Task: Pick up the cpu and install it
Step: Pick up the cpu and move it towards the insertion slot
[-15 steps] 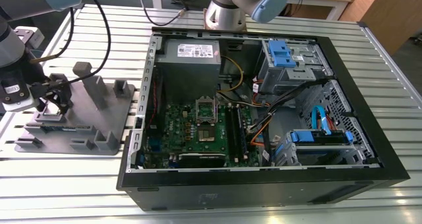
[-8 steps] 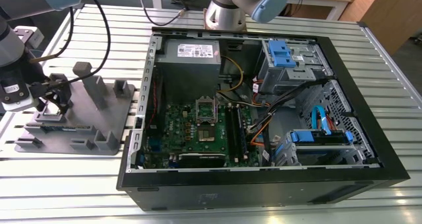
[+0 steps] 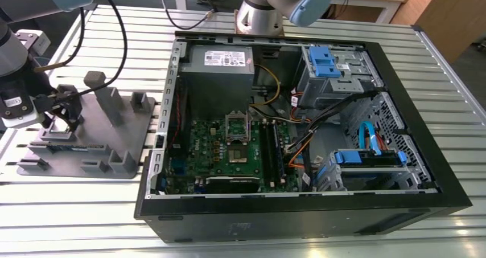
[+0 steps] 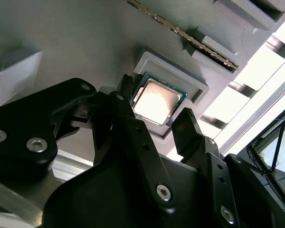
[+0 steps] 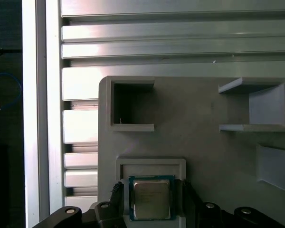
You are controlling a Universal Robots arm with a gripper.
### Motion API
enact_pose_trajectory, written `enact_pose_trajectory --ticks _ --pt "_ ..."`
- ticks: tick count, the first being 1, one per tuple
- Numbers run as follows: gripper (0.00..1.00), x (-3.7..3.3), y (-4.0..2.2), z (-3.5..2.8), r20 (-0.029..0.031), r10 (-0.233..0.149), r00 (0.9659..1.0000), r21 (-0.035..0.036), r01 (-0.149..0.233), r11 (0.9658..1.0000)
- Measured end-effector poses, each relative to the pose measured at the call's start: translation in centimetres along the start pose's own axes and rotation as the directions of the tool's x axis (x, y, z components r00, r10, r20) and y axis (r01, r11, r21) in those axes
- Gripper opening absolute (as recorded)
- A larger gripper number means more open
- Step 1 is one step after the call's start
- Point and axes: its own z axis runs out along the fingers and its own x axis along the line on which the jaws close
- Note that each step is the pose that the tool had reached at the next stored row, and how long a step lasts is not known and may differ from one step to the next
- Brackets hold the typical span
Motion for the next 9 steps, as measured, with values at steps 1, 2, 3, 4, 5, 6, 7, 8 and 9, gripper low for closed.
enact_pose_trajectory --ticks 1,2,3,4,5,6,7,8,9 --pt "0.6 0.0 0.0 -0.01 0.0 0.0 1.0 0.0 0.0 1.0" --pt "0.59 0.0 0.0 -0.01 0.0 0.0 1.0 0.0 0.0 1.0" --pt "0.59 0.0 0.0 -0.02 0.0 0.0 1.0 0.0 0.0 1.0" --pt "0.52 0.0 0.0 -0.02 0.0 0.0 1.0 0.0 0.0 1.0" --pt "0.52 0.0 0.0 -0.02 -0.0001 0.0 1.0 0.0 0.0 1.0" --pt "0.52 0.0 0.0 -0.03 0.0 0.0 1.0 0.0 0.0 1.0" --pt "0.52 0.0 0.0 -0.03 0.0 0.0 1.0 0.0 0.0 1.0" --pt "0.52 0.0 0.0 -0.04 0.0 0.0 1.0 0.0 0.0 1.0" --pt "0.51 0.0 0.0 -0.05 -0.0002 0.0 1.0 0.0001 0.0 1.0"
